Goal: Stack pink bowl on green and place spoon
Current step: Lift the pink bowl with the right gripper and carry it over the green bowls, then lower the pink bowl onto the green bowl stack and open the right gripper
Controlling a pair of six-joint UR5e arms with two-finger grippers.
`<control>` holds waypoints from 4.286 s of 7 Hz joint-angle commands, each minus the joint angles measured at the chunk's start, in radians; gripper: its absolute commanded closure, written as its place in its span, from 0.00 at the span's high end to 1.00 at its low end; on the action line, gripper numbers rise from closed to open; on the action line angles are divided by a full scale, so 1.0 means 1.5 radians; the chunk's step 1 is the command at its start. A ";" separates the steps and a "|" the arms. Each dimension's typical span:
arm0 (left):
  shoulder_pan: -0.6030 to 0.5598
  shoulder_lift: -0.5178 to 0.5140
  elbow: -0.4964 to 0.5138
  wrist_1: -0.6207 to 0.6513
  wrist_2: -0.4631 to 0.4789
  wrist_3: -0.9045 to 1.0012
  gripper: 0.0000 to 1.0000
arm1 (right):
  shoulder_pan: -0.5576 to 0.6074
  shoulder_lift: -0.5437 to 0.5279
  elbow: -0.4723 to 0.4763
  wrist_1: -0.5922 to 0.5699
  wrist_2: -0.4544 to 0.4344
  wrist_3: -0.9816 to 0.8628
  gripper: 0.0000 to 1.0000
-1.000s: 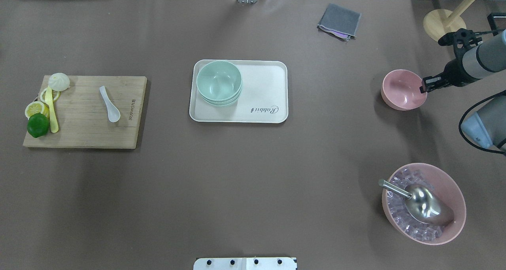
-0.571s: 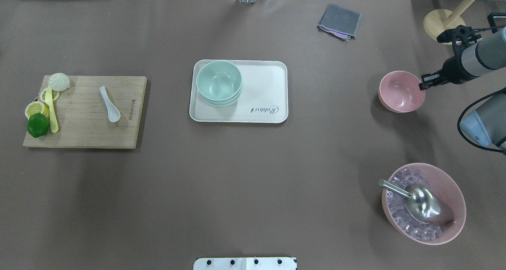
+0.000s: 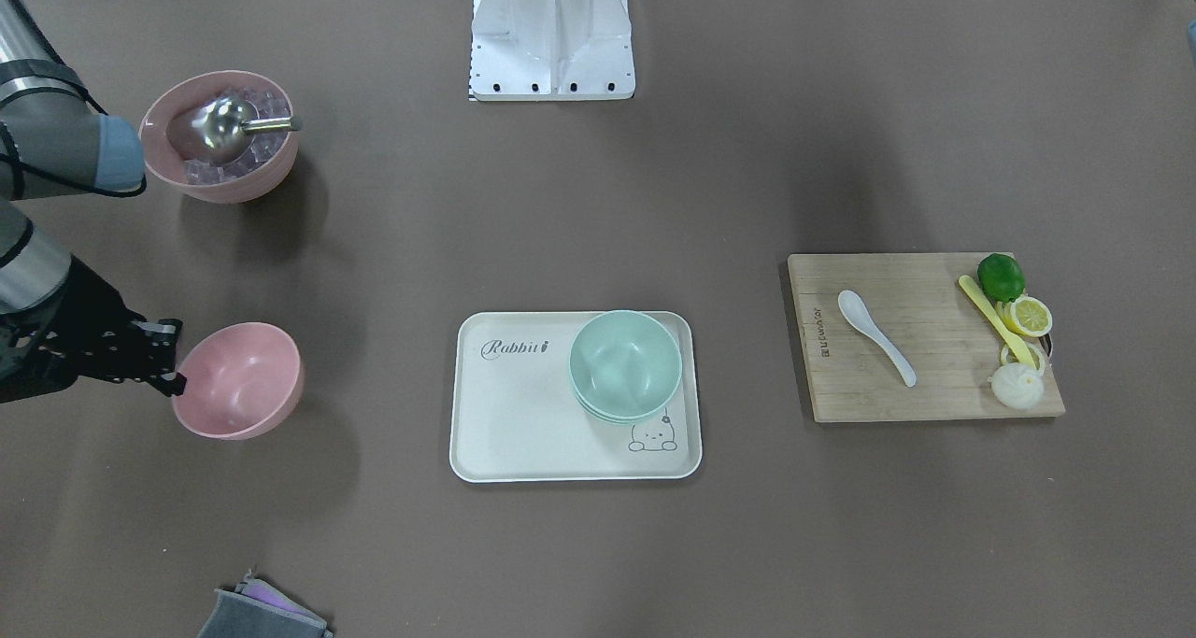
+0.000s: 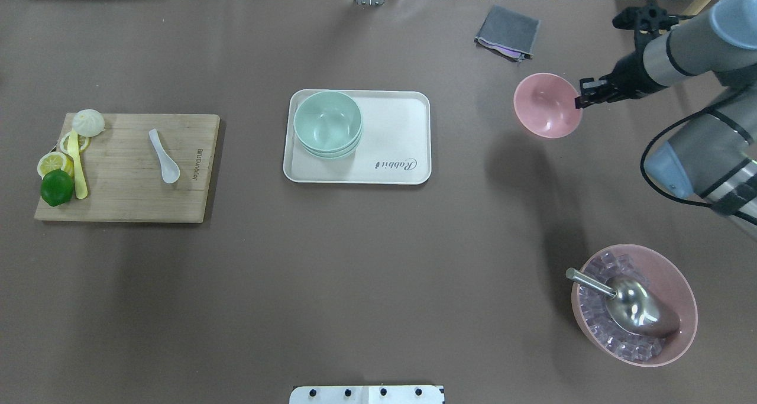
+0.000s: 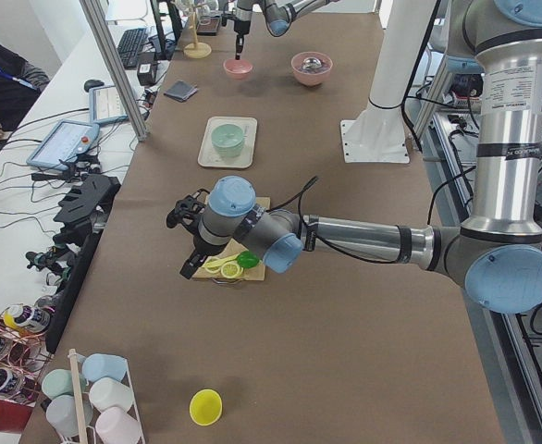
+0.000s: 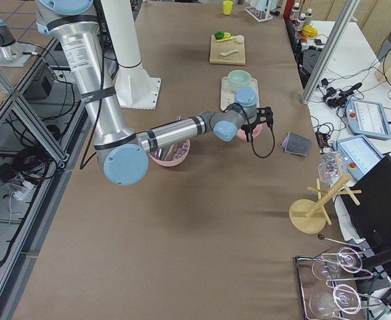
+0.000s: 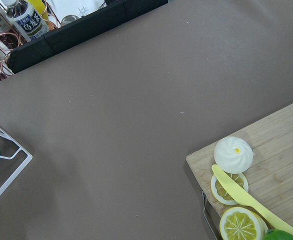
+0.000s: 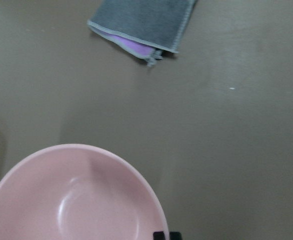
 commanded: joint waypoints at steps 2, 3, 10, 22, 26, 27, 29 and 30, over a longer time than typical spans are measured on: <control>0.005 0.000 0.000 0.000 0.000 -0.008 0.98 | -0.105 0.182 0.004 -0.108 -0.087 0.257 0.00; 0.010 0.000 0.000 0.000 0.000 -0.010 0.98 | -0.132 0.241 0.003 -0.208 -0.130 0.266 0.00; 0.014 0.000 0.000 0.000 0.000 -0.014 0.98 | -0.248 0.455 -0.179 -0.314 -0.248 0.380 0.00; 0.015 0.001 0.000 0.000 0.000 -0.015 0.98 | -0.252 0.452 -0.183 -0.365 -0.233 0.321 0.00; 0.015 0.001 0.001 0.000 0.000 -0.014 0.98 | -0.256 0.452 -0.183 -0.363 -0.234 0.321 0.00; 0.015 0.001 0.001 0.000 0.000 -0.015 0.98 | -0.256 0.451 -0.183 -0.361 -0.236 0.317 0.00; 0.015 0.001 0.001 0.000 0.000 -0.015 0.98 | -0.256 0.451 -0.188 -0.357 -0.239 0.313 0.00; 0.015 0.001 0.000 0.000 0.000 -0.014 0.98 | -0.256 0.451 -0.190 -0.356 -0.239 0.312 0.00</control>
